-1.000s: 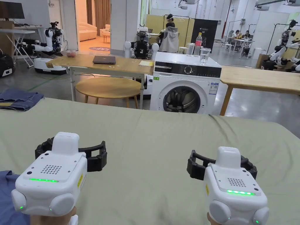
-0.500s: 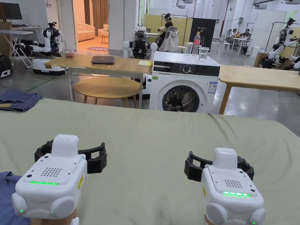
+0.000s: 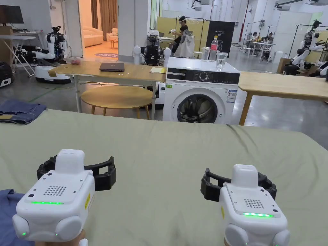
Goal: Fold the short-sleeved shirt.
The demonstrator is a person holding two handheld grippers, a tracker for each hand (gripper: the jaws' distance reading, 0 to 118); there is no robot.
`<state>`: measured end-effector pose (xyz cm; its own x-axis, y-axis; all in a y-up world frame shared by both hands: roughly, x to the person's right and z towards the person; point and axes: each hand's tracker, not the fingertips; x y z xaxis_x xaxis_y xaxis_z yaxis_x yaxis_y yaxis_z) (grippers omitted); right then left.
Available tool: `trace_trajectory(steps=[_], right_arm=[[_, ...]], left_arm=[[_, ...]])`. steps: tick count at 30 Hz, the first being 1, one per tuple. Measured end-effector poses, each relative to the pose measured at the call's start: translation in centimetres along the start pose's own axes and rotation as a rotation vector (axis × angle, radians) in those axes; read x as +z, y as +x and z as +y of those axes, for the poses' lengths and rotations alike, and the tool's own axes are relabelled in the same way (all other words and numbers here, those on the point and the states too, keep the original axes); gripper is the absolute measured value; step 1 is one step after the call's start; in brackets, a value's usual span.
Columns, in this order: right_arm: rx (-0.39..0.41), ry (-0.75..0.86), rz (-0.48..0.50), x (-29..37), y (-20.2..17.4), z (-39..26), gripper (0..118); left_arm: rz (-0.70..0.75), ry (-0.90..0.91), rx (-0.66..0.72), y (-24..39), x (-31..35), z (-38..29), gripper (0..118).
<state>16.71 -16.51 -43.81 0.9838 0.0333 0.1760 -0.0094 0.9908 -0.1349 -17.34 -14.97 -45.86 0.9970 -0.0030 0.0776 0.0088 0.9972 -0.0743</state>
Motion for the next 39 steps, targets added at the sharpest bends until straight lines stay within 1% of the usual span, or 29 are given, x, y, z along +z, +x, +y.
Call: trace_trajectory(steps=[6, 9, 10, 11, 12, 13, 15, 16, 17, 18, 19, 20, 21, 22, 23, 24, 25, 27, 30, 33, 36, 39], right_arm=[[-0.002, 0.012, -0.005, 0.1, -0.3, 0.0, 118], [-0.007, 0.018, -0.023, 0.2, -0.4, 0.1, 118], [-0.01, 0.023, -0.03, 0.2, -0.4, 0.0, 118], [-0.011, 0.024, -0.035, 0.3, -0.4, 0.0, 115], [-0.013, 0.029, -0.036, 0.4, -0.4, 0.0, 105], [-0.013, 0.043, -0.04, 0.7, -0.5, 0.1, 94], [-0.009, 0.051, -0.042, 0.8, -0.5, 0.2, 65], [-0.005, 0.051, -0.043, 0.8, -0.5, 0.3, 65], [-0.001, 0.051, -0.049, 0.7, -0.5, 0.2, 61], [0.0, 0.051, -0.049, 0.7, -0.4, 0.3, 48], [0.0, 0.051, -0.049, 0.7, -0.4, 0.4, 34], [0.0, 0.053, -0.052, 0.7, -0.4, 0.4, 20], [0.003, 0.055, -0.055, 0.7, -0.4, 0.4, 11], [0.0, 0.059, -0.054, 0.7, -0.3, 0.5, 7], [-0.007, 0.061, -0.04, 0.8, -0.2, 0.6, 2], [-0.008, 0.06, -0.033, 0.9, -0.1, 0.7, 0], [-0.01, 0.062, -0.034, 0.9, -0.1, 0.6, 0], [-0.021, 0.067, -0.007, 1.1, 0.0, 0.7, 0], [-0.021, 0.045, -0.034, 1.0, -0.4, 0.8, 0], [-0.082, 0.018, -0.021, 0.8, 0.1, 0.9, 0], [-0.092, 0.009, -0.021, 0.6, -0.1, 1.0, 0], [-0.108, -0.008, 0.015, 0.4, -0.9, 1.3, 0]], left_arm=[[-0.008, 0.014, -0.041, 0.7, 0.3, -0.2, 116], [0.004, 0.018, -0.058, 1.0, 0.4, -0.2, 116], [0.006, 0.026, -0.058, 1.0, 0.5, -0.2, 115], [0.006, 0.033, -0.055, 1.1, 0.5, -0.2, 112], [0.011, 0.042, -0.053, 1.1, 0.6, -0.1, 105], [0.014, 0.057, -0.054, 1.2, 0.8, -0.1, 93], [0.02, 0.062, -0.056, 1.2, 0.9, 0.0, 69], [0.021, 0.059, -0.055, 1.2, 0.9, 0.1, 69], [0.02, 0.054, -0.051, 1.2, 0.8, 0.1, 64], [0.019, 0.045, -0.046, 1.3, 0.7, 0.1, 49], [0.018, 0.03, -0.043, 1.3, 0.6, 0.1, 29], [0.024, 0.019, -0.046, 1.3, 0.5, 0.1, 12], [0.042, 0.007, -0.049, 1.5, 0.3, 0.0, 4], [0.032, 0.01, -0.042, 1.4, 0.3, -0.1, 0], [0.012, 0.009, -0.029, 1.3, 0.3, -0.2, 0], [0.021, 0.011, -0.037, 1.5, 0.4, -0.3, 0], [0.024, 0.013, -0.047, 1.6, 0.5, -0.4, 0], [0.008, 0.012, -0.049, 1.6, 0.6, -0.5, 0], [0.032, 0.006, -0.064, 1.8, 0.6, -0.3, 0], [0.048, -0.006, -0.046, 1.4, 0.5, 0.1, 0], [0.063, -0.024, -0.039, 0.2, 0.5, 0.2, 0], [0.082, -0.043, -0.032, -1.6, 1.3, 0.3, 0]])
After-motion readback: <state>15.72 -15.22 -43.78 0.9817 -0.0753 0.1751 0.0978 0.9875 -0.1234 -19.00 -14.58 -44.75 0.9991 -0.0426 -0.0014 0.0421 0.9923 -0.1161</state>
